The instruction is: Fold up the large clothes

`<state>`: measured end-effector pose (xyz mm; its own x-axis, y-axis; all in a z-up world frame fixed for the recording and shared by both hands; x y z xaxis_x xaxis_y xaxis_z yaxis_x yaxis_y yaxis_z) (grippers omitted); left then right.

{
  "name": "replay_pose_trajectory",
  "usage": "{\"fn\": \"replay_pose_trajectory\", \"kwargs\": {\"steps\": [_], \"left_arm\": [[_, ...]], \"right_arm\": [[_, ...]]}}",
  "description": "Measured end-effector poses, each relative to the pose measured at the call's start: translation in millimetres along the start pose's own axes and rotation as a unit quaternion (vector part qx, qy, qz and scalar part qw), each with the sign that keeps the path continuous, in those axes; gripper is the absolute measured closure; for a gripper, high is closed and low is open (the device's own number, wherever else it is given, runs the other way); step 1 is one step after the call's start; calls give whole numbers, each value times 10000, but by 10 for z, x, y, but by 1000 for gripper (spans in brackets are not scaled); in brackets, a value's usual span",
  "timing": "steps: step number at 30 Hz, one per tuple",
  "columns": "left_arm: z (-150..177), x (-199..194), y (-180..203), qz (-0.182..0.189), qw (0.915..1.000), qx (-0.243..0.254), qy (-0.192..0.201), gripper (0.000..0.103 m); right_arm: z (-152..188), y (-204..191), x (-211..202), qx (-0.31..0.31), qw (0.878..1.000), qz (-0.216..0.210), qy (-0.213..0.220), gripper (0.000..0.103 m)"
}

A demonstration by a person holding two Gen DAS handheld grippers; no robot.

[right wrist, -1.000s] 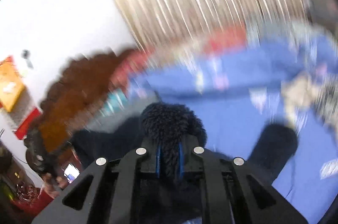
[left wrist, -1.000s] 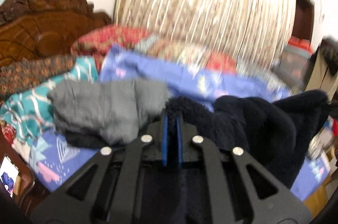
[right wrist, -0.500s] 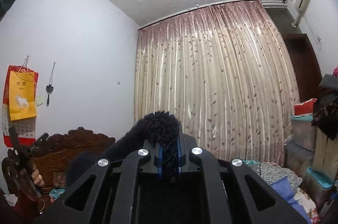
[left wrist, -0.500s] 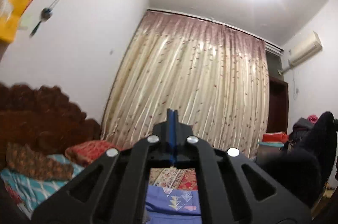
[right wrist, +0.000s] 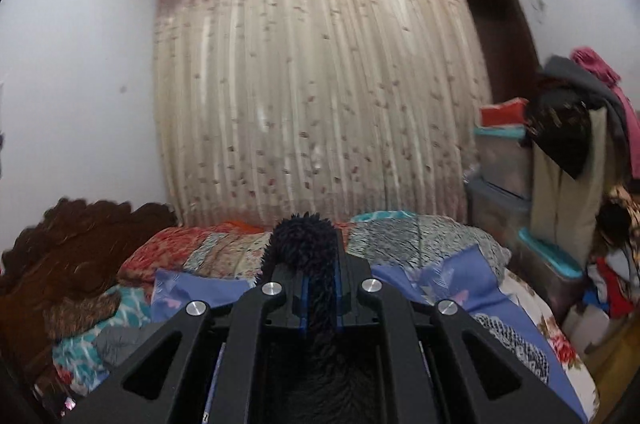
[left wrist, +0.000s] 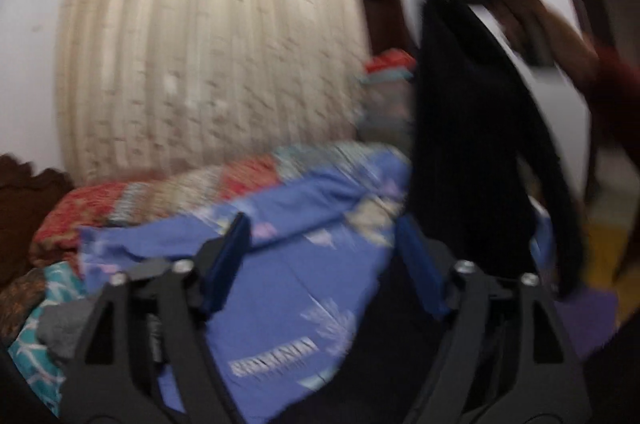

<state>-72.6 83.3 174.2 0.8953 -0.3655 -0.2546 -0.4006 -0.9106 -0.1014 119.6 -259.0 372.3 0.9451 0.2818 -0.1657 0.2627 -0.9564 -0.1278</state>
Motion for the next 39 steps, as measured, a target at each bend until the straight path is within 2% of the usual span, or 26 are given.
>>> {"fn": "replay_pose_trajectory", "kwargs": {"steps": [5,7,12,15,16,17,19,21,22,23,25,29,32,35,39], "left_arm": [[430,321,619,448,9972,581,-129,9],[620,515,865,681,9945,770,-185,9],[933,912,1324,840,9892,1129,-408,9],[1062,1162,1537,581,9875,1379,-492,9],[1089,1250,1546,337,9871,1482,-505,9],[1134,1359,1527,-60,9866,1553,-500,9],[1181,1443,1414,-439,9882,1382,-495,9],[1162,1410,1236,-573,9914,1060,-502,23],[1133,1361,1135,-588,9930,897,-486,37],[1087,1309,1028,-580,9946,748,-436,61],[980,1203,726,-626,9965,359,-431,91],[683,924,23,-1248,9911,-409,-236,91],[341,608,-415,-1630,9835,-756,214,91],[-65,222,-683,-1961,9732,-857,846,91],[-682,-352,-939,-2096,9567,-1117,1683,91]], "right_arm": [[-6,-59,-30,73,10000,-26,-6,69],[-21,-142,-115,64,9999,-98,-10,69],[-171,-297,-171,44,9997,-258,30,69],[-277,-454,-257,-20,9992,-386,119,69],[-321,-502,-296,-27,9988,-457,156,69],[-367,-545,-336,-40,9984,-523,195,69],[-431,-610,-417,-83,9978,-603,271,69],[-485,-658,-494,-170,9974,-619,340,69],[-499,-667,-531,-226,9972,-603,372,69],[-501,-682,-560,-244,9972,-590,388,69],[-497,-674,-622,-250,9970,-608,414,69],[-461,-648,-761,-195,9958,-724,523,69],[-457,-634,-889,-131,9944,-835,628,69],[-515,-649,-1125,-160,9913,-976,868,69],[-663,-733,-1562,-314,9846,-1078,1337,69]]}}
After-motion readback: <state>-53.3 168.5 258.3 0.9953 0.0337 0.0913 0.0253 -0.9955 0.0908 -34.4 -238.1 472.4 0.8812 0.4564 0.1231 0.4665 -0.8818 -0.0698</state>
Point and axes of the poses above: each gripper's, at about its wrist camera, not at the fingertips, and x roughly the way its jaws point, y to its right, z to its underside, the point moved 6 cm from there along x, roughly the way its jaws point, and after that the axes turned 5 degrees about -x, right-handed, at the moved point
